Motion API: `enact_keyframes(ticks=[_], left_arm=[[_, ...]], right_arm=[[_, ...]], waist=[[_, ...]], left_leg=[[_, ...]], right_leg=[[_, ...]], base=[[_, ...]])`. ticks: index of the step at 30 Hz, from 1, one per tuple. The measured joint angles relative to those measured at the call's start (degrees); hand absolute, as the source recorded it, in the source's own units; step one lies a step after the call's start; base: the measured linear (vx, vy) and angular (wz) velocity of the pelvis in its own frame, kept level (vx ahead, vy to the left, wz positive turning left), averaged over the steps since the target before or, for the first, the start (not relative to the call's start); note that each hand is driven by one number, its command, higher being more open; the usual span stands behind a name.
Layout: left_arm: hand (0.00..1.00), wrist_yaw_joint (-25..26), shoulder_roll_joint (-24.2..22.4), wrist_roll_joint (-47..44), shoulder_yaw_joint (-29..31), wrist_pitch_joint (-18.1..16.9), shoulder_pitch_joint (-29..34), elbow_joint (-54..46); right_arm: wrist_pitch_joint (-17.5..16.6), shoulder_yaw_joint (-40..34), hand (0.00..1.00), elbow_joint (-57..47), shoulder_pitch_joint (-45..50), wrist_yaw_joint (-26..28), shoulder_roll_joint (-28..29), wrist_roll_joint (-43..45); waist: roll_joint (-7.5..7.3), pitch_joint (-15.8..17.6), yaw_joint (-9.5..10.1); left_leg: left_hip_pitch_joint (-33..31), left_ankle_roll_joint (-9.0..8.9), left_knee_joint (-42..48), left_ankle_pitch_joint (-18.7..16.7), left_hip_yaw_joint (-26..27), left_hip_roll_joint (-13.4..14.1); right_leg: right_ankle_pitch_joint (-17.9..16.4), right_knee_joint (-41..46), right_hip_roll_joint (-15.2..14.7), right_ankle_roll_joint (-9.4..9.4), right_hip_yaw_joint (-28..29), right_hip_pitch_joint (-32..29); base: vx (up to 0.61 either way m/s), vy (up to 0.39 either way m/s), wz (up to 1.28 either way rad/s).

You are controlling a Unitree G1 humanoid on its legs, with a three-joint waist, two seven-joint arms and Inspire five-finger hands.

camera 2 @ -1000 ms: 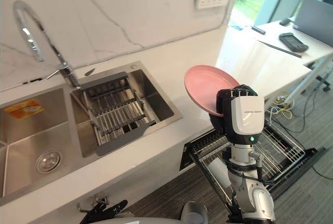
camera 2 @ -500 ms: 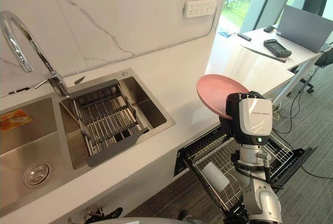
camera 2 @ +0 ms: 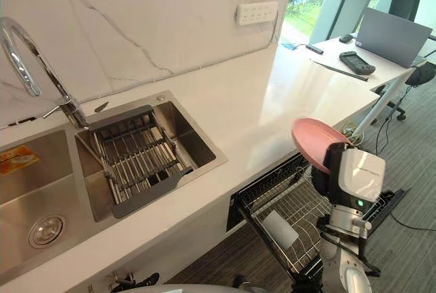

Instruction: Walk over to the sink, pick up the cup, carry it to the dishwasher, place the cup inside the dishwasher, then close the dishwasher door

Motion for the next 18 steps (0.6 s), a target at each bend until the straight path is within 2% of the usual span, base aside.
enact_keyframes(ticks=[8,13,15,18], left_arm=[[1.0,-0.1,0.2,0.9,1.0,-0.2,1.5,0.0],[1.0,0.0,0.0,0.9,0.9,-0.1,0.9,-0.7],[1.0,0.0,0.4,0.2,0.3,-0.1,-0.3,-2.5],[1.0,1.0,1.1,-1.6,-1.8,-0.8,-1.9,-4.2]], right_arm=[[2.3,-2.6,0.0,3.1,4.7,-5.3,3.1,4.1],[3.0,-2.4,0.0,4.0,5.2,-8.7,5.3,5.9],[3.0,-1.1,0.0,3.9,4.6,-10.6,6.2,8.0],[3.0,0.8,0.0,3.9,2.3,-11.2,6.1,9.3]], waist=[[0.58,0.1,-1.18],[1.24,1.0,-1.11],[1.19,2.9,-0.97],[1.16,5.8,-0.9]], left_leg=[[-1.2,-1.02,1.2,-0.7,3.3,0.7],[-5.9,-0.66,6.3,-2.9,5.6,2.5],[-9.4,-0.4,9.9,-3.9,6.0,3.2],[-13.7,-0.1,13.7,-5.1,6.1,4.0]], right_leg=[[0.2,0.3,0.9,-0.16,3.0,-2.4],[-2.4,6.3,1.5,-0.87,4.3,-8.9],[-4.2,10.7,1.3,-1.45,4.3,-13.3],[-5.0,13.9,1.0,-1.9,4.0,-17.6]], base=[[0.0,-0.003,-0.22],[-0.03,-0.034,-0.21],[-0.05,-0.045,-0.08],[-0.1,-0.018,-0.06]])
